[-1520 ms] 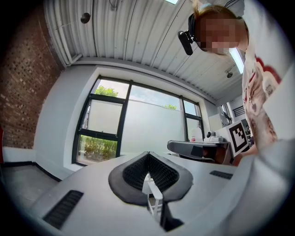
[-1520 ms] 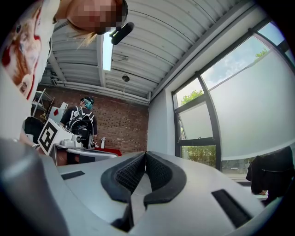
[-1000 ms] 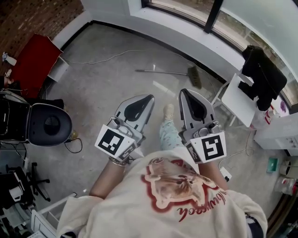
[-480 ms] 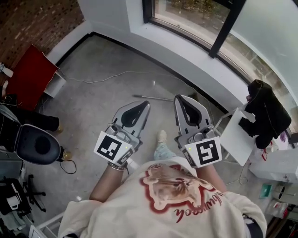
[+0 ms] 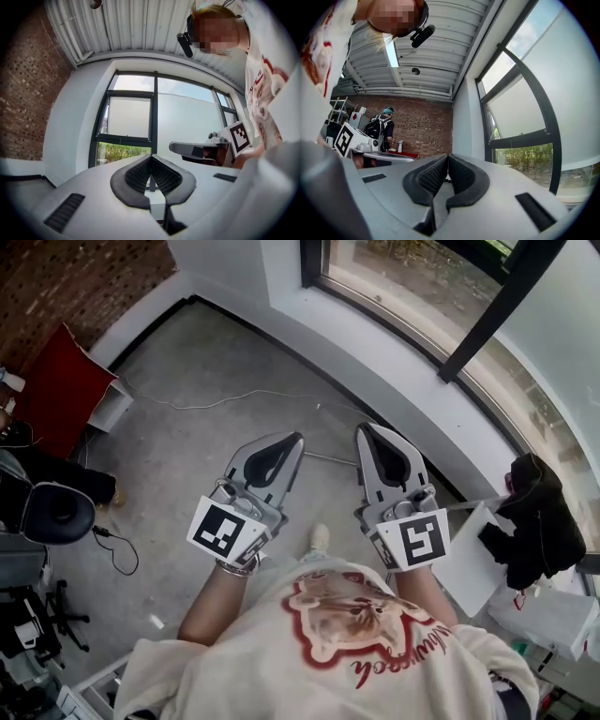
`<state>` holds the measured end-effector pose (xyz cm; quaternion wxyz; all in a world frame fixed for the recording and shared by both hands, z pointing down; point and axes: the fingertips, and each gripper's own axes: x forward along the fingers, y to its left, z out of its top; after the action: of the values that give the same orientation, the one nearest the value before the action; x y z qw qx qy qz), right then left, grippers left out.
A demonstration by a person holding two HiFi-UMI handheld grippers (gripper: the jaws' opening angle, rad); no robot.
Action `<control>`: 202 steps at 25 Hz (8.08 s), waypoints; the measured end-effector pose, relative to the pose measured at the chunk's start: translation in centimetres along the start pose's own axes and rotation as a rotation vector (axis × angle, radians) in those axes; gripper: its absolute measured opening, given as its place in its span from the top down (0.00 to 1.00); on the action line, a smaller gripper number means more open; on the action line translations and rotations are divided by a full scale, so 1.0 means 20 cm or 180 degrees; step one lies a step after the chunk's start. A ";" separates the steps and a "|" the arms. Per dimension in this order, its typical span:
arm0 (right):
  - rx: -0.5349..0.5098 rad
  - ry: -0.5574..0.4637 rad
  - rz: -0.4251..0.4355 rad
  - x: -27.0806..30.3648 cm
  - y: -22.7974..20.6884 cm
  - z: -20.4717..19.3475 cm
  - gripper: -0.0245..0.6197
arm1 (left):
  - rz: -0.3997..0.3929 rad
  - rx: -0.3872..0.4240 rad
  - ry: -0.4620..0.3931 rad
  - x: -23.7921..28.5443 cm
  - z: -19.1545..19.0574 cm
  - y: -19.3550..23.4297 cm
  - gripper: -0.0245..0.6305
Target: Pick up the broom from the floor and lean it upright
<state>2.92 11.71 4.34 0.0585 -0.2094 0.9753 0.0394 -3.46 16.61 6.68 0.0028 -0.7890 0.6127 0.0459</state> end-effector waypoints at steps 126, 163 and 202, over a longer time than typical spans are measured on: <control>-0.0279 0.2446 0.0038 1.34 -0.57 -2.92 0.81 | 0.0181 -0.0693 0.2233 0.90 -2.14 1.92 0.93; 0.0640 0.1154 -0.4121 -0.32 -2.43 -1.95 0.82 | -0.1450 -0.0217 0.2376 2.29 -2.06 0.20 0.93; 0.0427 0.0955 -0.4449 -0.84 -2.87 -1.74 0.57 | -0.2092 -0.0077 0.2330 2.70 -2.09 -0.23 0.93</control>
<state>38.42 -37.31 38.06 -0.0519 -0.7840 0.6110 -0.0965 17.18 -36.99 43.89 -0.2075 -0.9049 0.2915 -0.2306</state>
